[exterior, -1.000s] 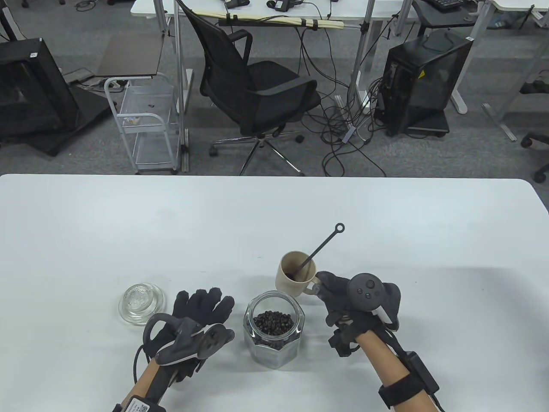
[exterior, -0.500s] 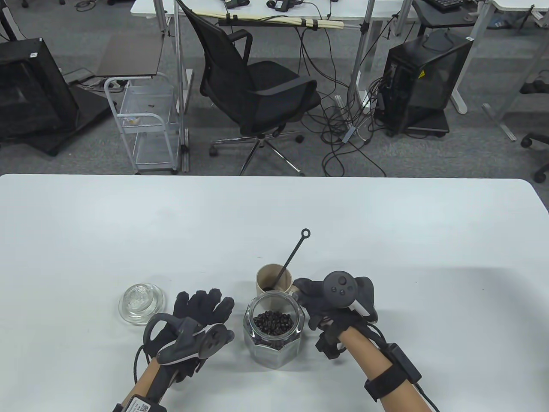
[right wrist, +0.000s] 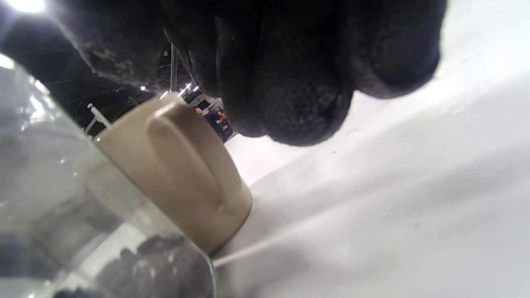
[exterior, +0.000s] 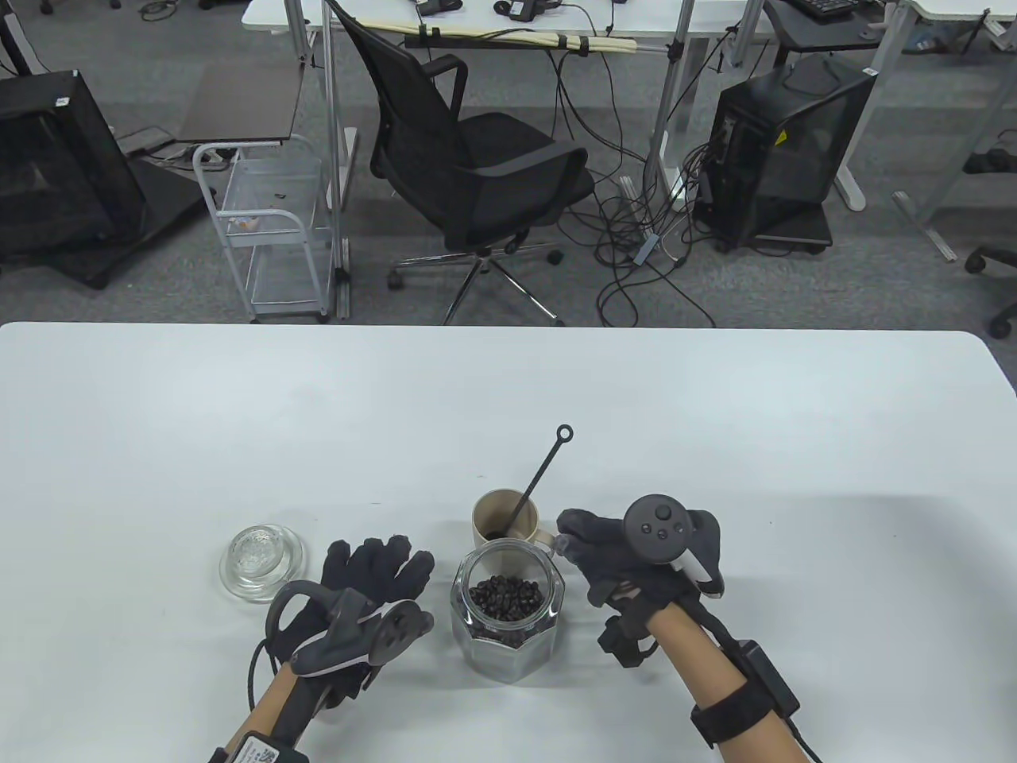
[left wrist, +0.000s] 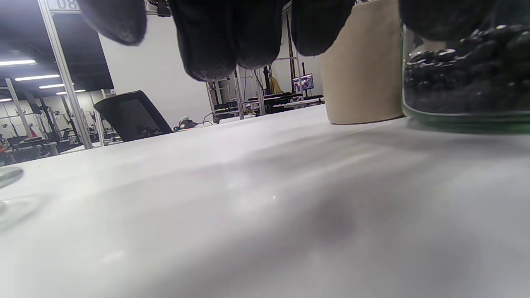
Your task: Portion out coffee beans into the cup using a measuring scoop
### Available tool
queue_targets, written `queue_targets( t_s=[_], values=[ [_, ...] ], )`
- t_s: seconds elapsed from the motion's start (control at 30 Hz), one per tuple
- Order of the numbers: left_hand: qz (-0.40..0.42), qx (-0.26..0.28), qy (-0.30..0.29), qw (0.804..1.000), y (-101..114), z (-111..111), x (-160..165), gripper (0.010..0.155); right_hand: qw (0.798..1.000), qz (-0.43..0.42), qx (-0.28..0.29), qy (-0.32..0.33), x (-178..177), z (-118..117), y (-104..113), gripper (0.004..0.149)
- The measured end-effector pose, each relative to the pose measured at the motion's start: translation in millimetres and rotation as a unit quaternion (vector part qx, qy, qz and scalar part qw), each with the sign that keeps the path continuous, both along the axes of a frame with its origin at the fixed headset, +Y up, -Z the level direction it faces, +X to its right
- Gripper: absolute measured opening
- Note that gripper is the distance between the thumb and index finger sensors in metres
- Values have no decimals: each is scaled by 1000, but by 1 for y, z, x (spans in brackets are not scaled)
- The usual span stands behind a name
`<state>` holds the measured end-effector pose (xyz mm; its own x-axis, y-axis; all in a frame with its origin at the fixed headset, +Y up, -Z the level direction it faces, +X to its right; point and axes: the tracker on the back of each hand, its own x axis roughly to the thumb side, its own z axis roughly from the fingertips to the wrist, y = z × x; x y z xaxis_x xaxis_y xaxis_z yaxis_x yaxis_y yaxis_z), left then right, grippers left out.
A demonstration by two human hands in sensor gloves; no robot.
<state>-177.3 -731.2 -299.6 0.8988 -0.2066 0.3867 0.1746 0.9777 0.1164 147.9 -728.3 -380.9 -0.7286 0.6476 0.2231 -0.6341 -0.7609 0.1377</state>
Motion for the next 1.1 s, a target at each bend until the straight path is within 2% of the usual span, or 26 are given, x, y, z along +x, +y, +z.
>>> queue_targets(
  t_s=[0.13,0.27,0.37,0.53,0.63,0.73,0.93,1.0,1.1],
  values=[
    [2,0,0,1000,0,0,0,74,1000,-25,0,-12,12,-1,6,59],
    [6,0,-2,1000,0,0,0,74,998,-44,32,-38,20,0,10,61],
    [-2,-1,-3,1000,-2,0,1,74,996,-62,36,-54,19,-7,12,66],
    [-3,-3,-5,1000,-3,0,2,74,992,-84,-5,-90,9,-32,19,77],
    [-3,-3,-5,1000,-4,0,2,74,993,-59,-14,-104,-1,-48,26,81],
    [-1,-3,-5,1000,-4,0,1,74,993,-23,-58,-100,-13,-60,30,85],
    [-4,-7,-1,1000,-4,0,1,74,991,-24,-71,-114,-28,-73,28,75],
    [-4,-7,-1,1000,-4,0,1,74,990,-30,-76,-119,-31,-75,27,63],
    [-5,-7,-1,1000,-4,-1,1,74,988,-63,-80,-115,-34,-75,26,55]
  ],
)
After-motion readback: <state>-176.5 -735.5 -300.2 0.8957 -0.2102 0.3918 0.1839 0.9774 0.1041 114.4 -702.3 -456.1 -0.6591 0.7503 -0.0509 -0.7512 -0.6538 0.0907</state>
